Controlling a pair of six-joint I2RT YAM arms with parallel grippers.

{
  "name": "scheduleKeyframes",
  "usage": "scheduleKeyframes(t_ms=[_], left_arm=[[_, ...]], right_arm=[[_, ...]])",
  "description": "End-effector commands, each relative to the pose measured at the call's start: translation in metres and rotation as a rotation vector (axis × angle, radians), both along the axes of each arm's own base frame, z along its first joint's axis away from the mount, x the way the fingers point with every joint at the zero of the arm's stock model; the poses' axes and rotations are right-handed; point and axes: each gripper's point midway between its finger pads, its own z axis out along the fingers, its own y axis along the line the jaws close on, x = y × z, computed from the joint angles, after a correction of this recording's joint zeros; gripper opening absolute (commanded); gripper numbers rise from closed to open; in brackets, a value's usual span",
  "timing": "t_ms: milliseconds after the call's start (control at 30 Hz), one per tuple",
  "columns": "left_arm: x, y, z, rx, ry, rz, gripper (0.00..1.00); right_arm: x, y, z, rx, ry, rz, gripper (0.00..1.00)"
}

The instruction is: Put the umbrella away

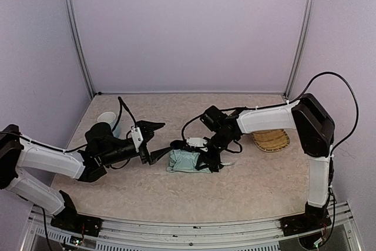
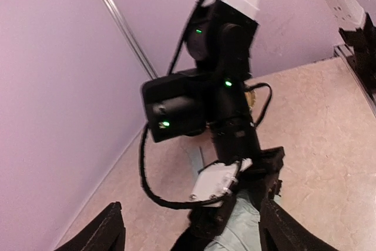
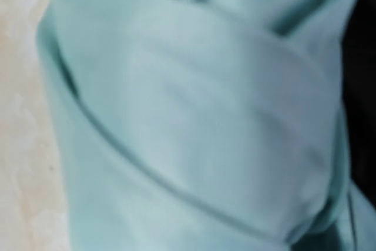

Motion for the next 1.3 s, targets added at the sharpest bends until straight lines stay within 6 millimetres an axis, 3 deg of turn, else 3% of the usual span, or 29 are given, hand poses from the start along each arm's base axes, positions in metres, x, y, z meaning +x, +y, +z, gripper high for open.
scheduleKeyframes(t_ms=[0,133,433,567,800,967,1100,1233,1267], left_arm=[[-0.006,-0.014,-0.08,0.373,-0.069,-0.014,0.74],[-0.008,-0.025,-0.107,0.522,-0.138,-0.032,0.81],[0.016,-0.05,-0.15,0.762,-0.19,-0.06,0.91],[0.007,-0.05,-0.184,0.885,-0.045,-0.151,0.82],[0.014,-0.043,-0.213,0.958,0.079,-0.108,0.76],[0.02,-0.037,-0.232,1.017,0.177,-0.083,0.59],[0.02,-0.03,-0.246,1.062,0.25,-0.086,0.54],[0.015,-0.029,-0.253,1.096,0.303,-0.109,0.49],[0.012,-0.029,-0.254,1.102,0.325,-0.121,0.46]], right_arm=[[-0.066,-0.059,-0.063,-0.281,0.419,-0.071,0.28],[-0.073,-0.059,-0.069,-0.306,0.487,-0.07,0.29],[-0.072,-0.06,-0.081,-0.332,0.539,-0.086,0.31],[-0.061,-0.058,-0.079,-0.31,0.515,-0.116,0.32],[-0.042,-0.045,-0.066,-0.235,0.465,-0.129,0.38],[-0.032,-0.041,-0.055,-0.191,0.427,-0.145,0.45],[-0.022,-0.036,-0.04,-0.128,0.392,-0.158,0.47],[-0.006,-0.033,-0.023,-0.069,0.331,-0.186,0.66],[-0.001,-0.032,-0.015,-0.043,0.307,-0.192,0.83]])
